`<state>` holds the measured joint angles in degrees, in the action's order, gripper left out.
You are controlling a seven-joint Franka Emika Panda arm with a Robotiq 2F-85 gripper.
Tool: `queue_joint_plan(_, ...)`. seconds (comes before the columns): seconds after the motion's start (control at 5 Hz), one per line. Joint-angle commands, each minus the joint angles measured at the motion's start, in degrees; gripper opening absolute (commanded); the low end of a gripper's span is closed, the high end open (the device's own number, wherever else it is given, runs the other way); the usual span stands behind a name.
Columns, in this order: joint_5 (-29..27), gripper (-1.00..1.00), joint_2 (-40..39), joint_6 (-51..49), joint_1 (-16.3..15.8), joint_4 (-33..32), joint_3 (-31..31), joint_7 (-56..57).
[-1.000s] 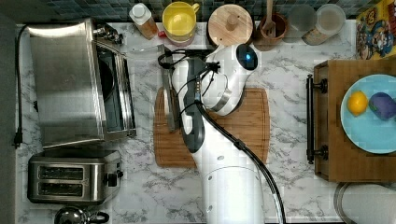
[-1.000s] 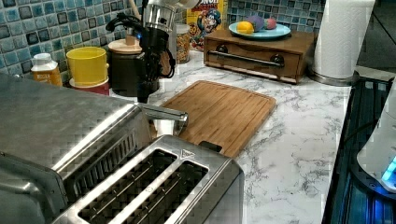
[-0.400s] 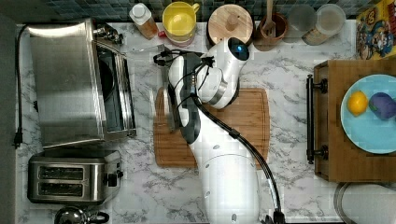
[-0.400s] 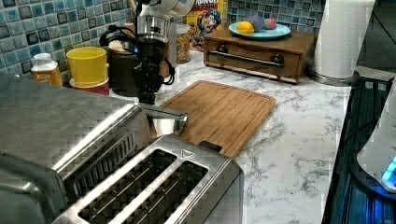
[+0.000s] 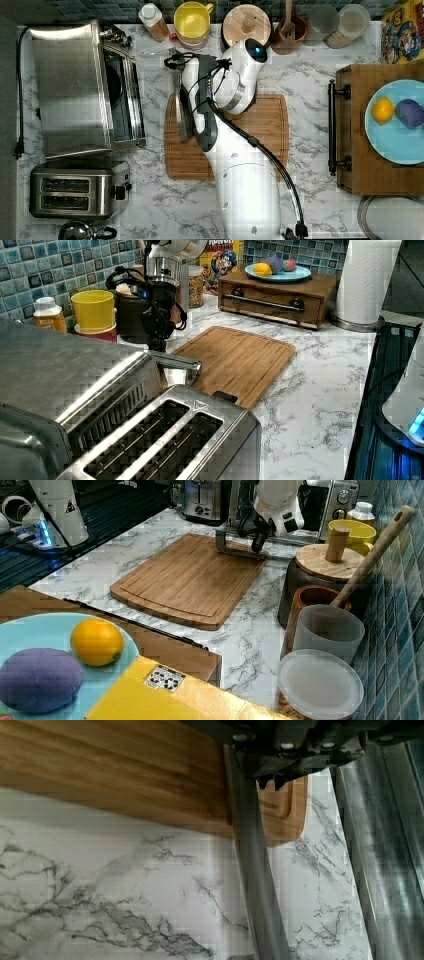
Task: Close the oven.
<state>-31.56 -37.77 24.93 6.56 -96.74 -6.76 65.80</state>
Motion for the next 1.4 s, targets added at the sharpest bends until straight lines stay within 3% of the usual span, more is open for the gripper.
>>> queue_joint_plan(0.2,-4.9,-1.00,-0.6,-5.3,0.1,11.0,-2.0,-3.4)
queue_joint_plan(0.8,-6.3,-1.00,8.8,0.6,-2.0,3.2,-6.3,-0.6)
queue_joint_plan(1.4,-2.3,-1.00,12.5,-0.2,-5.4,3.4,-9.1,-1.9)
